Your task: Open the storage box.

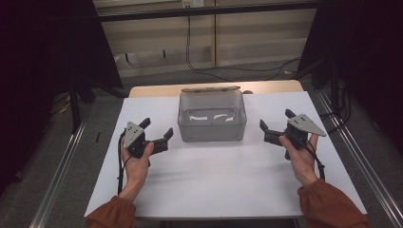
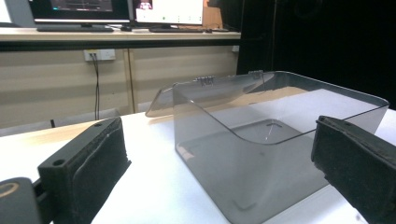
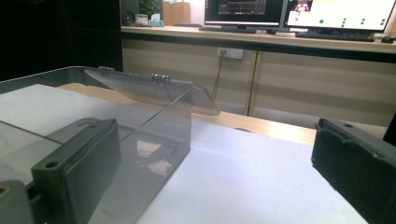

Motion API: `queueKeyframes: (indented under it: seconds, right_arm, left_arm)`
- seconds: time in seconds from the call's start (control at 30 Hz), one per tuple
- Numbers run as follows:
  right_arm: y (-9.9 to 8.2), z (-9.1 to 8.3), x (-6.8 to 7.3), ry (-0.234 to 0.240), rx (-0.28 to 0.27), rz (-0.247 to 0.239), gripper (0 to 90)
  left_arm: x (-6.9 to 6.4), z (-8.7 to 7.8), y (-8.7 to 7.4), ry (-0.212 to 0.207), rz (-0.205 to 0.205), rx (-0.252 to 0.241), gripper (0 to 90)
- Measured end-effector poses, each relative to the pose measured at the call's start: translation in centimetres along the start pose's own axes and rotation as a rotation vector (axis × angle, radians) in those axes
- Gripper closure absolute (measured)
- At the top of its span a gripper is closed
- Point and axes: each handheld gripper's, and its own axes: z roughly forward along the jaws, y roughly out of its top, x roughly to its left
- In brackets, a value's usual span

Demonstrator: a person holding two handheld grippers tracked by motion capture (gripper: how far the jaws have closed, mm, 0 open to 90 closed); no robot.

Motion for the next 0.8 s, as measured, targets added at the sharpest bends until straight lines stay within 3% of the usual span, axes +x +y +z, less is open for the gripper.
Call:
queueKeyframes:
  seconds: [0.4, 0.57, 0.63, 0.8]
  right_arm:
    - [-1.1, -3.2, 0.2, -0.001, -0.034, 0.007, 0.5]
    - [-1.5, -4.1, 0.2, -0.008, -0.036, -0.002, 0.4]
    - [-1.6, -4.6, 0.2, -0.008, -0.038, -0.005, 0.0]
    - [-1.8, -5.8, 0.1, -0.005, -0.043, -0.001, 0.0]
  left_arm:
    - [-0.8, -3.1, -0.8, 0.024, -0.012, -0.03, 3.3]
    - [-0.9, -4.0, -1.4, 0.016, -0.022, -0.009, 3.3]
    - [-0.9, -4.4, -1.7, 0.038, -0.017, 0.013, 3.3]
    - [-1.1, -5.5, -1.9, 0.076, -0.031, -0.009, 3.3]
